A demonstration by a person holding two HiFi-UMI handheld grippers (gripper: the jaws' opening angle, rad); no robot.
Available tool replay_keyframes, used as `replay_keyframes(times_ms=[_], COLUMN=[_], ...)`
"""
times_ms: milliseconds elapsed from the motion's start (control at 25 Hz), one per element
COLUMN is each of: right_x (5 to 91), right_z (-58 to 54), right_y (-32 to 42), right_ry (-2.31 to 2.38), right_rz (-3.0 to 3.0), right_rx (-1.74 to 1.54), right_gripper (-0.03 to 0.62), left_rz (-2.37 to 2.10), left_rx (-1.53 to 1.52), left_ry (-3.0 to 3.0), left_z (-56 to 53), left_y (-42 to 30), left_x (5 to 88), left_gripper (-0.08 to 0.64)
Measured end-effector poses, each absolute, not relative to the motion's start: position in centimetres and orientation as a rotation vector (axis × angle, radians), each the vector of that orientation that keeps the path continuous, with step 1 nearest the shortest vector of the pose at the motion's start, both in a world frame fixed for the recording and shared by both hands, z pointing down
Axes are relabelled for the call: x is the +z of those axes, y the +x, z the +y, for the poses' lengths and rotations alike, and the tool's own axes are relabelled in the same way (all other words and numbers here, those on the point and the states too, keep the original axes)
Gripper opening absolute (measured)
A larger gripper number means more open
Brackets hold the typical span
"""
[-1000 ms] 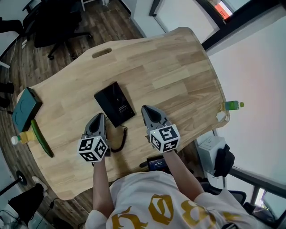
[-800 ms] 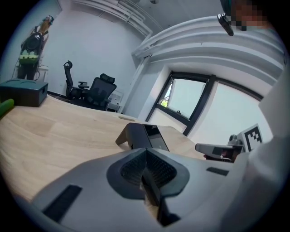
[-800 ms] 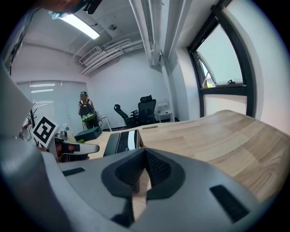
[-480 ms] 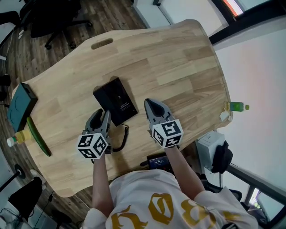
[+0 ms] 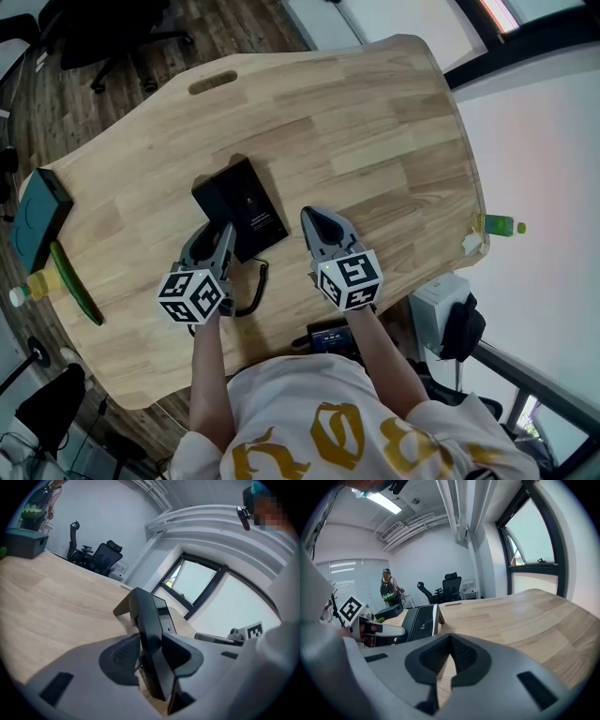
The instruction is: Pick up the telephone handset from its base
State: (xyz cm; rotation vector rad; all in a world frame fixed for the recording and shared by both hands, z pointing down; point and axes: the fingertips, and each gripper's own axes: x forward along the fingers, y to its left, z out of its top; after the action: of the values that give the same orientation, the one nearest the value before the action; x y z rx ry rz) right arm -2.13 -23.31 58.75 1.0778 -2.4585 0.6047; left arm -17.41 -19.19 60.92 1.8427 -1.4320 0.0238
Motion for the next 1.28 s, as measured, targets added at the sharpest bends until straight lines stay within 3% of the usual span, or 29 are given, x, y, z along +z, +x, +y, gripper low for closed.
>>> replay_keyframes(times_ms=[760,1280], right_x=[57.7,56.7], right_z=[-22.9,-23.0], right_y=[-1.8,-1.9], right_ry=[1.088,1.099], right_rz=[-2.484,-2.506], right_rx=[0.592,0.586], right_gripper=[0.005,0.005], left_rz=[-1.334,-1.279], left_rx=[-0.168,-0.347], left_ry=[1.773,1.712], left_z=[-18.7,-18.7], left_y=[-17.4,-17.9], left_x=[59.4,58.3], left_gripper=[0.077,0.072])
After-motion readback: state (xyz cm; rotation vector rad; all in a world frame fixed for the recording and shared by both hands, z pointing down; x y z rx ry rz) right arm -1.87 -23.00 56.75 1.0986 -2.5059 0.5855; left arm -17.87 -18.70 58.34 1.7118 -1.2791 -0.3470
